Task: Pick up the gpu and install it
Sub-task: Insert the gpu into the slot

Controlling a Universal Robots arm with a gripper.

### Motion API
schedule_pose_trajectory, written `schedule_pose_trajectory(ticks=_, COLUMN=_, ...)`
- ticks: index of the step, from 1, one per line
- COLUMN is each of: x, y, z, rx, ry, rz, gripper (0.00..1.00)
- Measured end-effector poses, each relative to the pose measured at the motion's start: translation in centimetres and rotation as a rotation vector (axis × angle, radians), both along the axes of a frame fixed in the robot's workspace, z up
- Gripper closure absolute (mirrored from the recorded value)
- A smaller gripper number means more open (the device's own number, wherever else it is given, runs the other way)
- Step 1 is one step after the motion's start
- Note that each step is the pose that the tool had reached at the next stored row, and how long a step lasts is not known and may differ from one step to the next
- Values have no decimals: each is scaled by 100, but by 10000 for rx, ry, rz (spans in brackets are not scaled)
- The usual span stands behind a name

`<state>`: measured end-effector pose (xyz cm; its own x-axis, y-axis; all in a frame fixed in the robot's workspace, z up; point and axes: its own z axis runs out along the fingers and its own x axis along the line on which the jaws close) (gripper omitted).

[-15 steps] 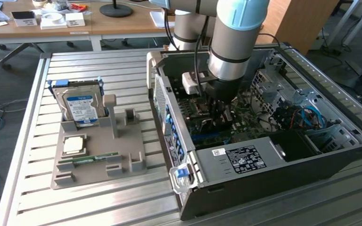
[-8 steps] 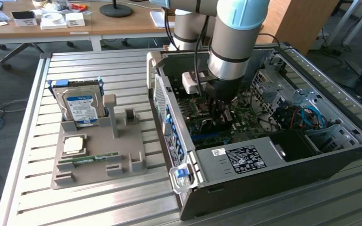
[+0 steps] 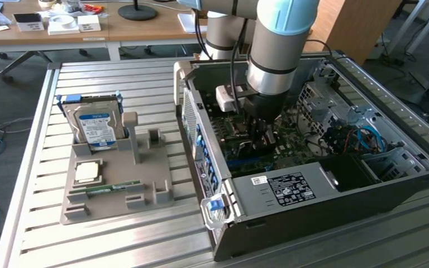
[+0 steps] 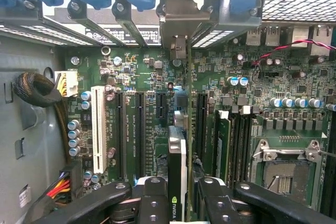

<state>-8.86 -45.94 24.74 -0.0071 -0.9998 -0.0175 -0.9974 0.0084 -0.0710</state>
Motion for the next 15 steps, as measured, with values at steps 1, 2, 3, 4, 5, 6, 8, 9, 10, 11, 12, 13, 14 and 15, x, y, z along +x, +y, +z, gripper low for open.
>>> schedule_pose_trajectory(ticks=1, x=0, y=0, z=0, rx=-1, ry=0, rz=0, gripper=73)
schedule_pose_trajectory(ticks=2, x=0, y=0, z=0, rx=-1, ry=0, rz=0, gripper=73)
schedule_pose_trajectory(ticks=3, x=0, y=0, z=0, rx=0, ry=0, rz=0, gripper=73)
schedule_pose_trajectory(ticks=4, x=0, y=0, z=-1, rx=1, ry=0, rz=0, gripper=73)
schedule_pose_trajectory(ticks=5, x=0, y=0, z=-4, rx=1, ry=-1, rz=0, gripper=73)
schedule_pose_trajectory(ticks=6, x=0, y=0, z=-7, rx=1, ry=-1, rz=0, gripper=73)
schedule_pose_trajectory(ticks=8, x=-2, y=0, z=-12, rx=-2, ry=0, rz=0, gripper=73)
schedule_pose_trajectory(ticks=9, x=-3, y=0, z=-13, rx=-3, ry=1, rz=0, gripper=73)
schedule_pose_trajectory(ticks=10, x=-3, y=0, z=-14, rx=-3, ry=1, rz=0, gripper=73)
schedule_pose_trajectory(ticks=11, x=-3, y=0, z=-15, rx=-2, ry=1, rz=1, gripper=73)
schedule_pose_trajectory(ticks=12, x=-3, y=0, z=-15, rx=-1, ry=0, rz=1, gripper=73)
schedule_pose_trajectory(ticks=13, x=-3, y=0, z=-15, rx=0, ry=-1, rz=0, gripper=73)
schedule_pose_trajectory(ticks=14, x=-3, y=0, z=-16, rx=0, ry=-1, rz=0, gripper=73)
schedule_pose_trajectory(ticks=15, x=-3, y=0, z=-15, rx=0, ry=0, rz=0, gripper=73)
